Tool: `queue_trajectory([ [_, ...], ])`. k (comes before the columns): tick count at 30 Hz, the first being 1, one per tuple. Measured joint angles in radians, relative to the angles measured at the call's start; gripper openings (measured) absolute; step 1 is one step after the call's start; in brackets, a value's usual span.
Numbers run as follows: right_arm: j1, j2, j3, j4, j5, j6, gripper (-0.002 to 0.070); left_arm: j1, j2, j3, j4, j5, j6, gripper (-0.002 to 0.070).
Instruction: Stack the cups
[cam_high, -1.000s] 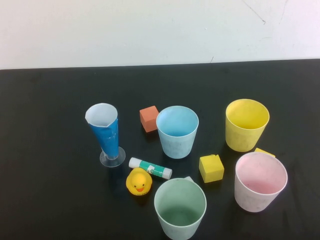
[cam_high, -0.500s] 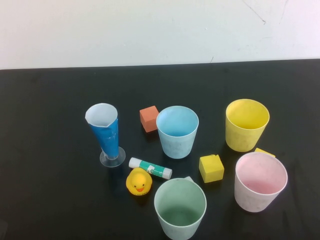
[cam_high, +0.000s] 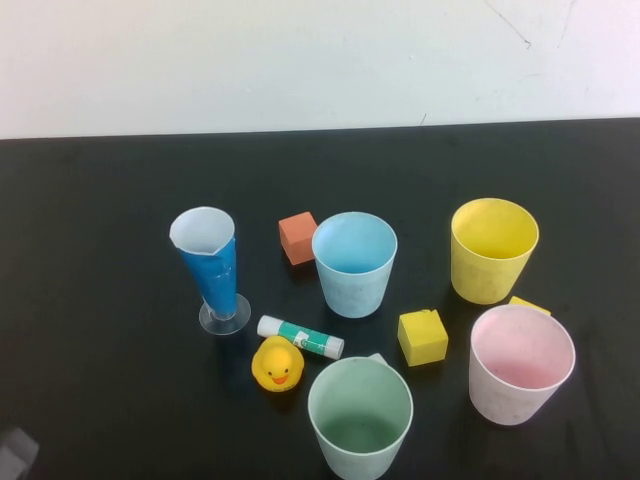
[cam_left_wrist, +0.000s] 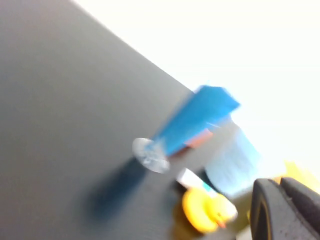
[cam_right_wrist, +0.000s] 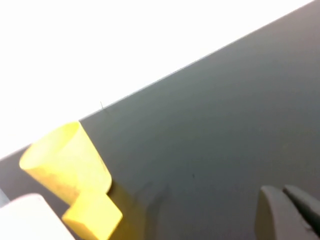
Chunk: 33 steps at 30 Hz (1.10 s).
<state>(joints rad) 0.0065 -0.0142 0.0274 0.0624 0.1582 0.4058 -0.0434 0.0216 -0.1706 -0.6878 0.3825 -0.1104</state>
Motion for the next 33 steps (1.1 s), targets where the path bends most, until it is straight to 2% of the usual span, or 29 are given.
queue_trajectory([
  [6, 0.000, 0.000, 0.000, 0.000, 0.031, -0.005, -0.0003, 0.000, 0.259, -0.385, 0.132, 0.324, 0.188, -0.0002],
  [10, 0.000, 0.000, 0.000, 0.000, 0.040, -0.005, -0.0003, 0.000, 0.480, -0.625, 0.152, 0.547, 0.375, -0.0002],
  [16, 0.000, 0.000, 0.000, 0.000, 0.051, -0.005, -0.0003, 0.000, 0.783, -0.835, 0.145, 0.679, 0.516, 0.0013],
  [20, 0.000, 0.000, 0.000, 0.000, 0.053, -0.017, -0.0003, -0.014, 0.947, -0.892, 0.049, 0.712, 0.604, 0.0097],
  [23, 0.000, 0.000, 0.000, 0.002, 0.054, -0.024, -0.0003, -0.080, 1.029, -0.931, 0.011, 0.718, 0.645, 0.0209],
  [26, 0.000, 0.000, 0.000, 0.002, 0.054, -0.028, -0.0003, -0.193, 1.108, -0.974, 0.058, 0.718, 0.612, 0.0314],
  [28, 0.000, 0.000, 0.000, 0.002, 0.054, -0.029, -0.0003, -0.286, 1.167, -1.003, 0.137, 0.719, 0.560, 0.0349],
  [33, 0.000, 0.000, 0.000, 0.002, 0.054, -0.033, -0.0003, -0.499, 1.321, -1.062, 0.341, 0.715, 0.451, 0.0371],
])
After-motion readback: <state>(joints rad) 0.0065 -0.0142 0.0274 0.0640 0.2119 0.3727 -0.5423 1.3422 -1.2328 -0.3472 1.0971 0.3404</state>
